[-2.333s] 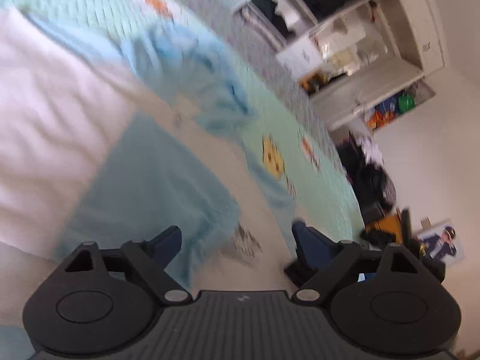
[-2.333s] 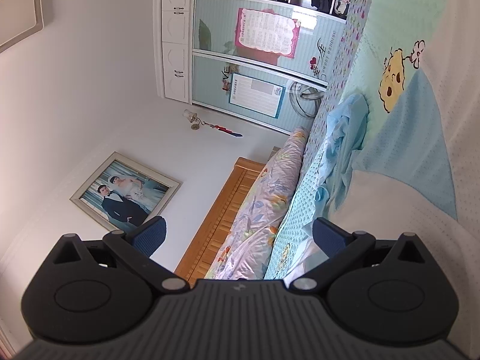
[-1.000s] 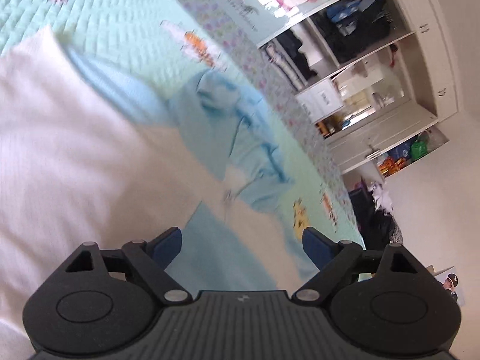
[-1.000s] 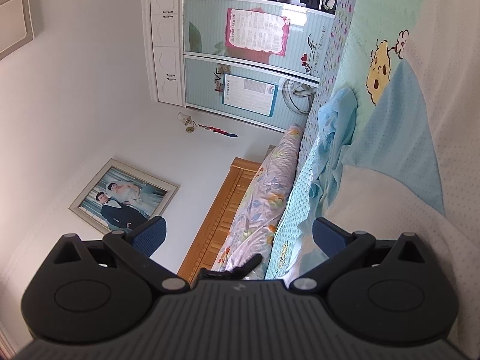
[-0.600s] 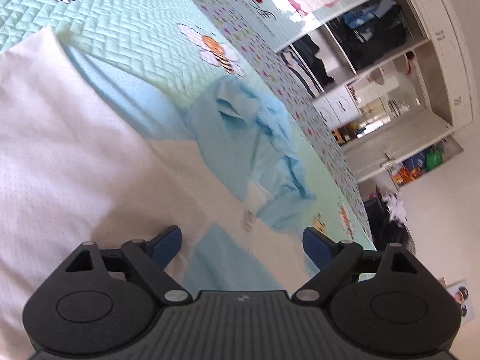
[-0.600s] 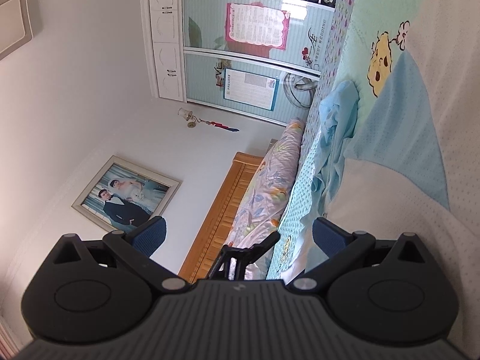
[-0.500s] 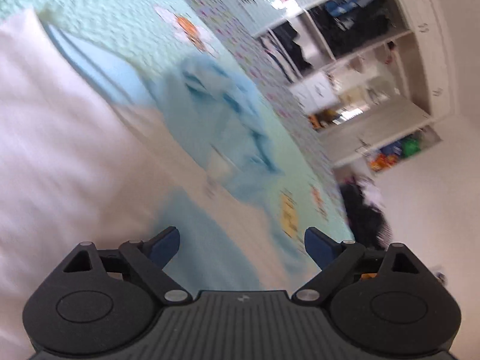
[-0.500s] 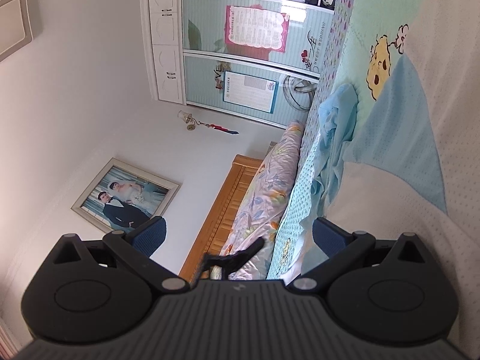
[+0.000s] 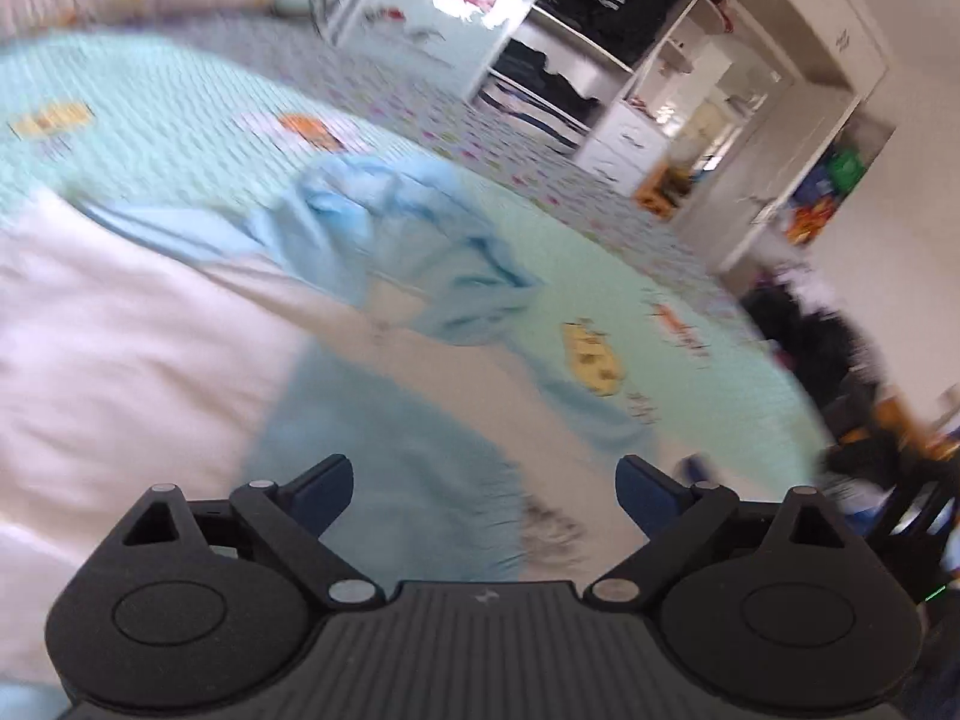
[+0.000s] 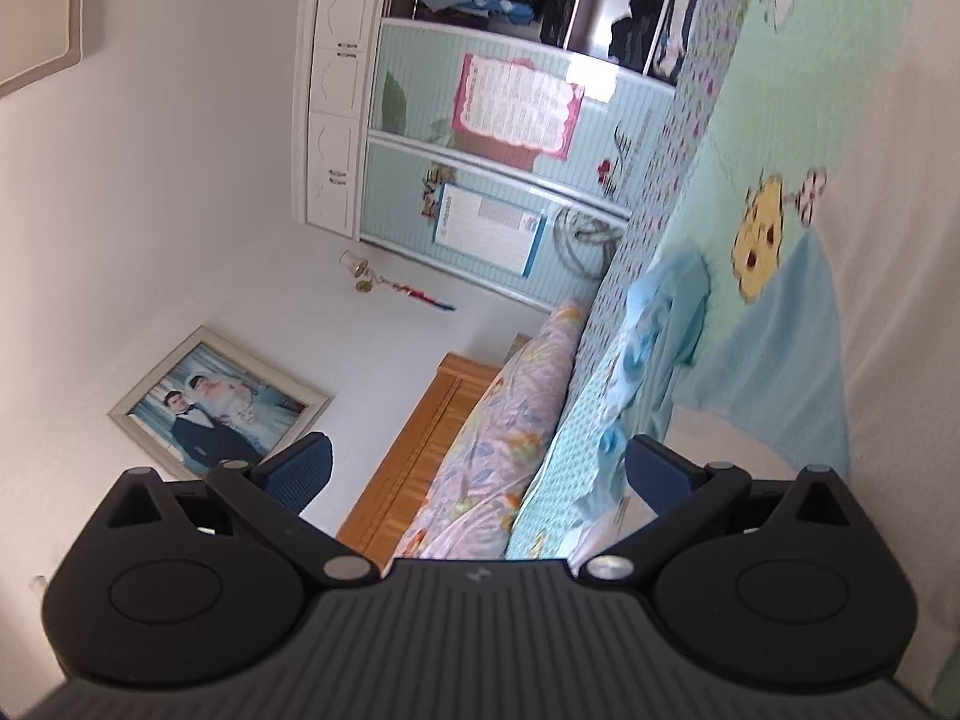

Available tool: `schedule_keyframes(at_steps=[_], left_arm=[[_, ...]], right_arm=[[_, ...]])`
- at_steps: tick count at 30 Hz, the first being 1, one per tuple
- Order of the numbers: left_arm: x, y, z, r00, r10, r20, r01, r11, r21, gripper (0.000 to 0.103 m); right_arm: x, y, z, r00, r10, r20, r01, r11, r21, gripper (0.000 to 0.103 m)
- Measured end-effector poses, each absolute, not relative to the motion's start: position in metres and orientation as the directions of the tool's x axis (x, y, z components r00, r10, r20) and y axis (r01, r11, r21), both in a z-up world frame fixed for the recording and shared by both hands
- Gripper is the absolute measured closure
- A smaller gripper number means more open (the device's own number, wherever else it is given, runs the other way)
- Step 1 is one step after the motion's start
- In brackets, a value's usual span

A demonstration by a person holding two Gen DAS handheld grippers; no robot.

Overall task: Fold clothes
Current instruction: 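Lift the left gripper back from the jacket, then grasp the other light-blue sleeve cuff with the right gripper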

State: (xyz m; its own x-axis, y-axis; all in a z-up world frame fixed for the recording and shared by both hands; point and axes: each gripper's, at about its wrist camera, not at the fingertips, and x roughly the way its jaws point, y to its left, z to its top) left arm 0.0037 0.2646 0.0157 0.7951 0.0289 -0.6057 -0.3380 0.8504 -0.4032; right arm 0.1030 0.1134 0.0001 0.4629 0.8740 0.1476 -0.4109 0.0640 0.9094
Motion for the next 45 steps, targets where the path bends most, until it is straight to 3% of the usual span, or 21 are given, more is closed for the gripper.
schedule_keyframes(at_steps=[4,6,9,12,18,22,27,34,43,44,45], left_arm=[[-0.021,0.244,0.017,0.763,0.136,-0.632,-0.367,0.896,-0.251,0.008],[-0.031,0.231,0.008,0.761,0.145,-0.632,-0.347,0.915,-0.208,0.008],[-0.042,0.223,-0.002,0.78,0.168,-0.603,-0.335,0.926,-0.174,0.002],[-0.044,0.222,-0.009,0.78,0.173,-0.601,-0.33,0.93,-0.16,0.001],[-0.043,0.22,-0.012,0.79,0.174,-0.587,-0.327,0.931,-0.163,0.001],[-0.043,0.221,-0.012,0.796,0.17,-0.581,-0.326,0.929,-0.174,0.001],[-0.042,0.222,-0.013,0.802,0.167,-0.573,-0.329,0.925,-0.19,0.001],[-0.04,0.222,-0.013,0.801,0.169,-0.574,-0.331,0.925,-0.189,0.001],[-0.039,0.222,-0.014,0.801,0.169,-0.574,-0.331,0.925,-0.188,0.001],[-0.039,0.222,-0.014,0.801,0.169,-0.575,-0.331,0.925,-0.188,0.001],[-0.039,0.222,-0.014,0.8,0.169,-0.575,-0.331,0.925,-0.188,0.001]], right_arm=[[0.095,0.093,0.023,0.564,0.822,0.078,-0.459,0.234,0.857,0.0],[0.086,0.075,0.036,0.659,0.752,-0.032,-0.446,0.424,0.788,0.0],[0.067,0.037,0.046,0.814,0.549,-0.189,-0.33,0.705,0.628,0.0],[0.06,-0.013,0.047,0.899,0.347,-0.267,-0.167,0.835,0.524,0.0],[0.063,-0.098,0.02,0.939,0.166,-0.301,0.037,0.822,0.568,0.0],[0.072,-0.136,0.0,0.959,0.131,-0.25,0.083,0.716,0.694,0.0],[0.102,-0.148,-0.009,0.954,0.066,-0.293,0.155,0.727,0.669,0.0],[0.15,-0.139,-0.014,0.91,0.075,-0.408,0.198,0.787,0.584,0.0],[0.165,-0.129,-0.01,0.899,0.117,-0.421,0.151,0.821,0.55,0.0],[0.166,-0.129,-0.009,0.895,0.116,-0.43,0.15,0.829,0.538,0.002],[0.167,-0.126,-0.007,0.89,0.107,-0.442,0.154,0.843,0.515,0.015]])
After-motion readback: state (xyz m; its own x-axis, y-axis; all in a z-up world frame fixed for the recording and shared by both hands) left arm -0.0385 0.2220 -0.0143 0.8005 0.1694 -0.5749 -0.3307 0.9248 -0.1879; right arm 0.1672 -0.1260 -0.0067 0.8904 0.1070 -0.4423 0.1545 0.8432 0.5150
